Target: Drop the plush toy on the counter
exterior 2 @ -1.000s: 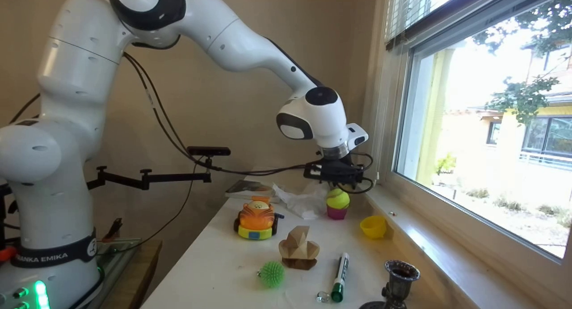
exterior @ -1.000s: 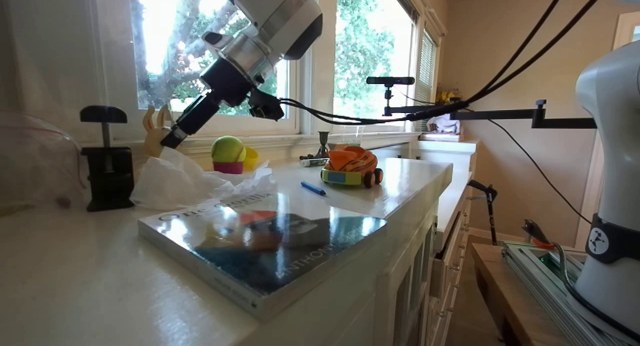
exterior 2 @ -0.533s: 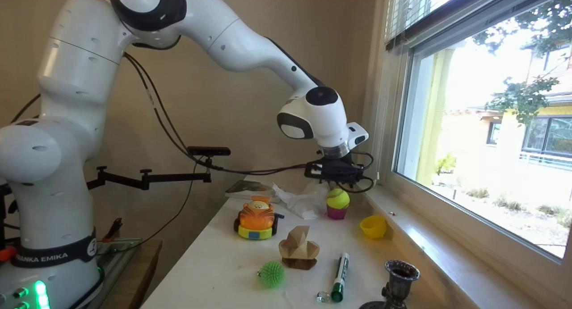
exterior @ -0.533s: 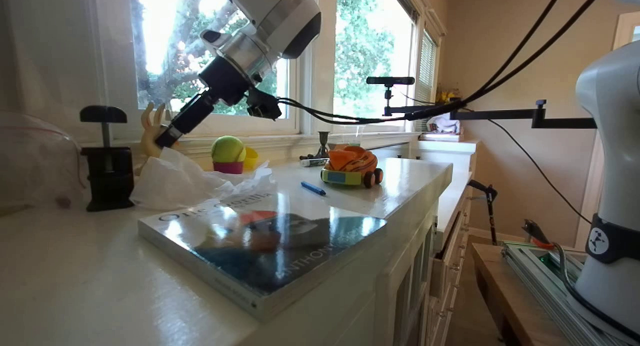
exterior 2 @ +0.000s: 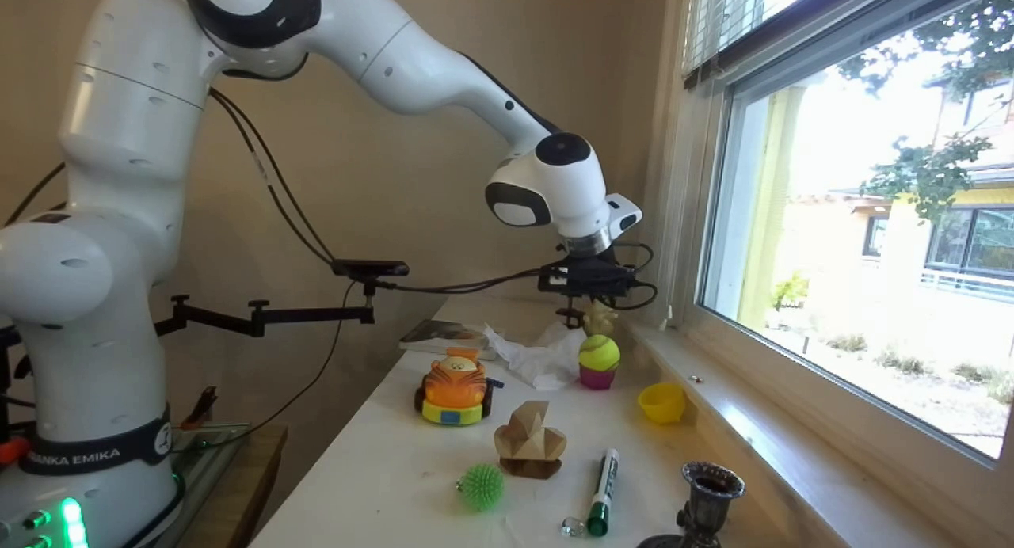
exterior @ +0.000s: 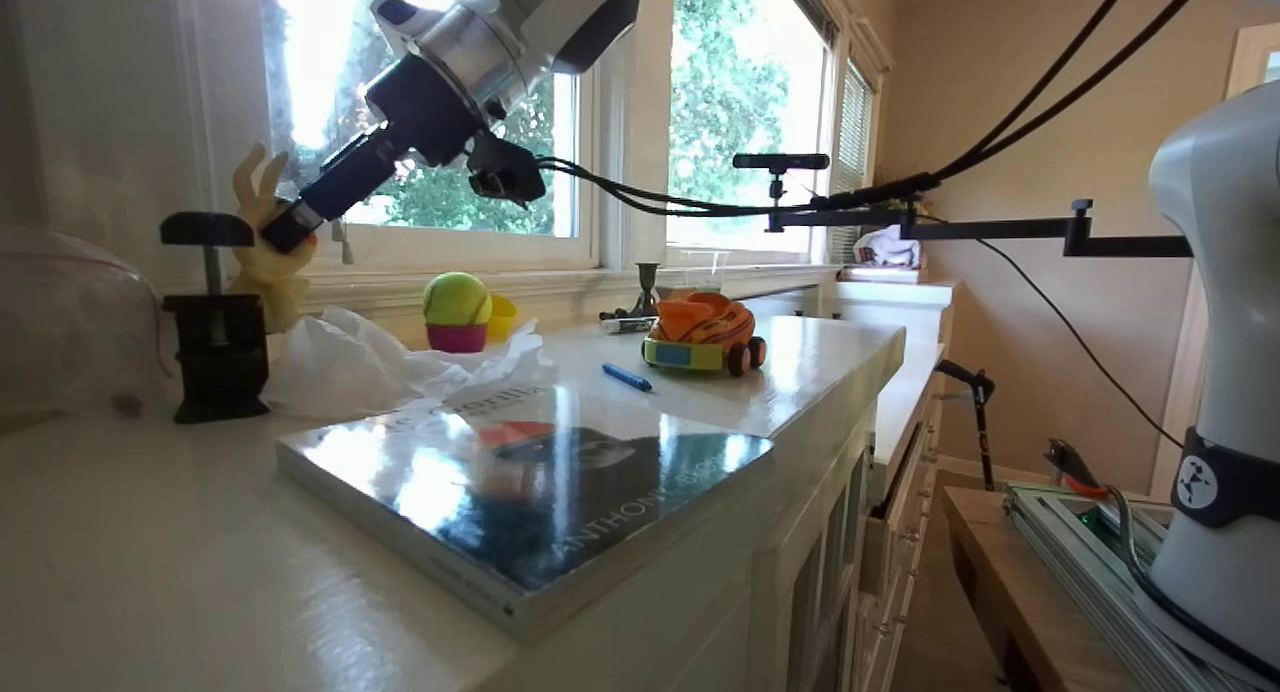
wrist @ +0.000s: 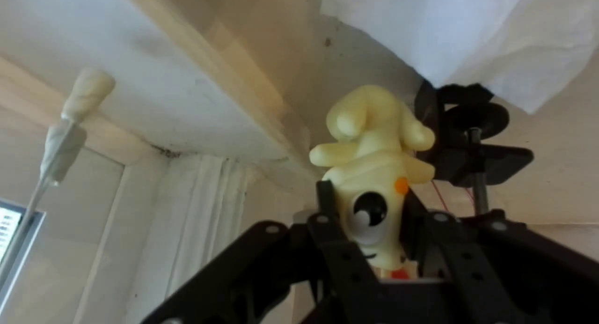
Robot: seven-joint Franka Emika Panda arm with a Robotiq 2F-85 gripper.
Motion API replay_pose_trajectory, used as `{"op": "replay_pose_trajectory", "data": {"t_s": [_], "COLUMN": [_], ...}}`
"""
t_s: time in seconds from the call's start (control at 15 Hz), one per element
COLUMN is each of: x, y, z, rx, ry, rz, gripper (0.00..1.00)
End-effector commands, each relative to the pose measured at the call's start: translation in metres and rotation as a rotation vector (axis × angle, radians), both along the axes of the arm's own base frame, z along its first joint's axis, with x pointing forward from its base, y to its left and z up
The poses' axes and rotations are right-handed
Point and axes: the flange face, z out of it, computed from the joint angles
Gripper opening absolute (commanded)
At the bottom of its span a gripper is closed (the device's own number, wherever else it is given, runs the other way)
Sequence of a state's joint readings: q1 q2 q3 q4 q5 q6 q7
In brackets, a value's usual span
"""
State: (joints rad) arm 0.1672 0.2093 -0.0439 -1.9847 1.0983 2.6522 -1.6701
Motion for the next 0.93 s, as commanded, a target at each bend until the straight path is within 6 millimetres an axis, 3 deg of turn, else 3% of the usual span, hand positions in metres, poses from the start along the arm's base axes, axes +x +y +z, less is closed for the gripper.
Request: {"op": "replay_pose_trajectory", "data": {"t_s": [0.0, 0.47, 0.87], "x": [-0.017, -0.054, -0.098], "y": [0.002, 0.004, -0.032], "z": [0.036, 0.105, 0.159], "rx": [-0.049, -0.164, -0.341], "ry": [-0.023, 0.02, 0.166], "rz": [0.026, 0.061, 0.021], "gripper": [0.09, 0.09, 0.09]}}
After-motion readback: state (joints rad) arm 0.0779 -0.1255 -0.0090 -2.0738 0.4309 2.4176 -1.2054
